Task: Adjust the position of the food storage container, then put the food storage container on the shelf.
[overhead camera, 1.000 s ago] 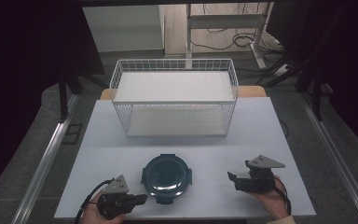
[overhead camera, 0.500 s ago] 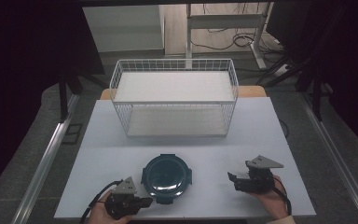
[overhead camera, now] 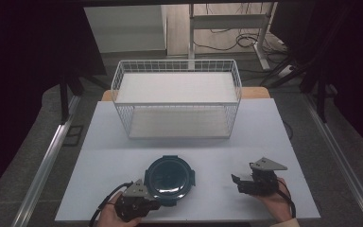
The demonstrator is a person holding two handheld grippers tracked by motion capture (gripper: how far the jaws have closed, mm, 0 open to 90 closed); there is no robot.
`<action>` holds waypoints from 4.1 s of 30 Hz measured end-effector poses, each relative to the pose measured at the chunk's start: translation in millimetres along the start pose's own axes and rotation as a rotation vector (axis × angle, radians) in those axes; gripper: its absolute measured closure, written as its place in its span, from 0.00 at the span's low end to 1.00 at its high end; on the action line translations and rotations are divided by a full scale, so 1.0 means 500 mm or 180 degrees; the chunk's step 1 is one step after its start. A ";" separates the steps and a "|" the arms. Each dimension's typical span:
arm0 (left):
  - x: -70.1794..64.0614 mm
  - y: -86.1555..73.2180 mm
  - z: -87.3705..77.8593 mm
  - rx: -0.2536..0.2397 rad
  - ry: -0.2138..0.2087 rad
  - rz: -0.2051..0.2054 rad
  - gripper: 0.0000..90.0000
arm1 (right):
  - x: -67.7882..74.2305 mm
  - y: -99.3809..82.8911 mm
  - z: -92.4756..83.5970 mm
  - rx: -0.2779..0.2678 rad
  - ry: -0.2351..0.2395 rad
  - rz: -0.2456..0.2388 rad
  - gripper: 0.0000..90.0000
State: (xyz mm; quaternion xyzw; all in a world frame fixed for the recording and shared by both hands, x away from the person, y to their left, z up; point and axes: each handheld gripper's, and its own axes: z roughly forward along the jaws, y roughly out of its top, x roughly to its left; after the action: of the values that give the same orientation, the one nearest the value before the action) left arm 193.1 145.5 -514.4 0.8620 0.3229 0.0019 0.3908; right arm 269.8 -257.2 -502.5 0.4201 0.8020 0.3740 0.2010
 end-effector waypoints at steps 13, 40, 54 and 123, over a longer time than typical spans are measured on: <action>0.023 0.021 0.015 -0.0158 0.0050 -0.0201 1.00 | -0.004 0.002 -0.006 -0.0090 -0.0107 0.0031 0.19; 0.053 0.074 0.057 -0.0240 0.0090 -0.0311 1.00 | -0.004 0.002 -0.007 -0.0108 -0.0119 0.0060 0.19; 0.067 0.028 -0.042 -0.0595 0.0300 -0.0360 0.68 | -0.003 0.001 -0.008 -0.0121 -0.0124 0.0053 0.19; 0.145 0.119 -0.067 -0.0811 0.0288 -0.1280 0.20 | 0.076 0.143 0.034 -0.0092 0.0925 0.1080 0.15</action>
State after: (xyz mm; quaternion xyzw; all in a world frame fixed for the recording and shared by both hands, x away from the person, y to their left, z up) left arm 274.9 179.5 -469.3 0.7231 0.5024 0.0034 0.4740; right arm 296.5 -192.3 -458.6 0.4878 0.7350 0.4705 0.0235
